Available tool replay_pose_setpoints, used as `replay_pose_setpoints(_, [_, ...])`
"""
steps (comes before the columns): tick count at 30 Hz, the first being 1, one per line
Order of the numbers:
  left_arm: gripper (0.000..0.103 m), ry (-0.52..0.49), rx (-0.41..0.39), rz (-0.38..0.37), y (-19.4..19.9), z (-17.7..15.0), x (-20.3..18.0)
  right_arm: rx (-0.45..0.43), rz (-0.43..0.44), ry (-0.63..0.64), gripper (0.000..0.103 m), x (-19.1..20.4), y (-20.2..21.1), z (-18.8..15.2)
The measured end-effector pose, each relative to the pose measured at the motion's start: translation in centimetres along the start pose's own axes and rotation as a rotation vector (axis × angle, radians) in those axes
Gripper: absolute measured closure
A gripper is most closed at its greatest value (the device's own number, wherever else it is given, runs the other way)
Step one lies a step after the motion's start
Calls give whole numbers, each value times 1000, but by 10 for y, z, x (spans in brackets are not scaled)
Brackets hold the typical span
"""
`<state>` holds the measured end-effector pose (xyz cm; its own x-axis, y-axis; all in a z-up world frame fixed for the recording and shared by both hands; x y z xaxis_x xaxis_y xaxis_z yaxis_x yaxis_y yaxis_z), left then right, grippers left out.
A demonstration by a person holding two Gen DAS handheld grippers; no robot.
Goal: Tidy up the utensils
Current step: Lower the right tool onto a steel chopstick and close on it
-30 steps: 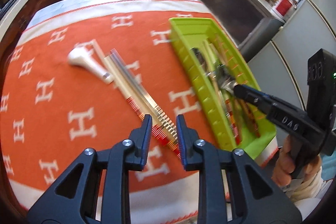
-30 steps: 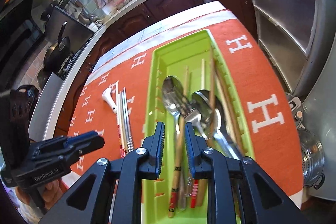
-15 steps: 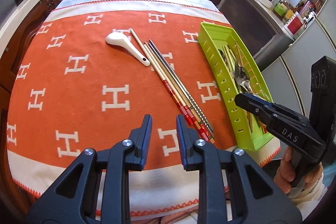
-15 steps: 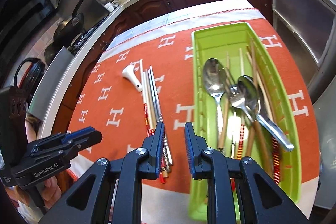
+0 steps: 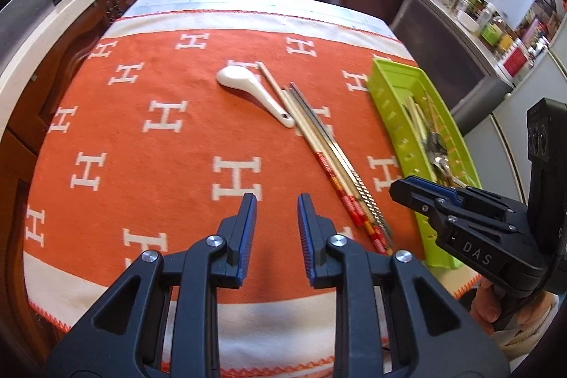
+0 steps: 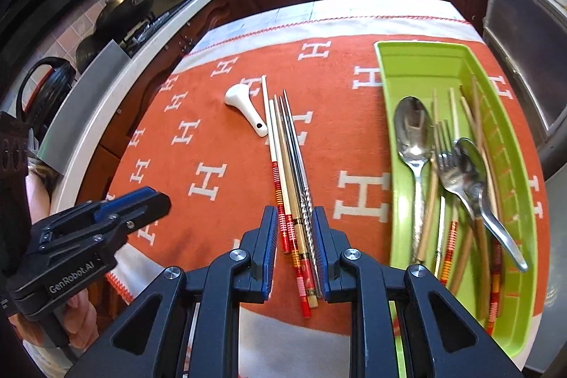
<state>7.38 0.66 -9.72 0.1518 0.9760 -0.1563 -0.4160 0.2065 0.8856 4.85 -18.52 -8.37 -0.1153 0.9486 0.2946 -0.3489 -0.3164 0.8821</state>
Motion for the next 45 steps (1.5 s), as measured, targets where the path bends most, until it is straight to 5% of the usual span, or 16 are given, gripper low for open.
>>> replay_pose_setpoints(17, [83, 138, 61, 51, -42, 9, 43, 137, -54, 96, 84, -10, -60, 39])
replay_pose_setpoints(45, [83, 139, 91, 38, -55, 7, 43, 247, -166, 302, 96, 14, -93, 45])
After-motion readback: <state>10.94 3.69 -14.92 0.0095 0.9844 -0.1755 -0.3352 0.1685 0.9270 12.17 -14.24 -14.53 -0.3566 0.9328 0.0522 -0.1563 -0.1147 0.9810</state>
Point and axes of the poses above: each gripper's, at about its wrist camera, not at the fingertips, and y roughly against the way its jaws point, x to its left, z to its top, the point moved 3 cm from there along -y, roughly the way its jaws point, and after that the axes turned 4 degrees about x, right-handed, at the moved point
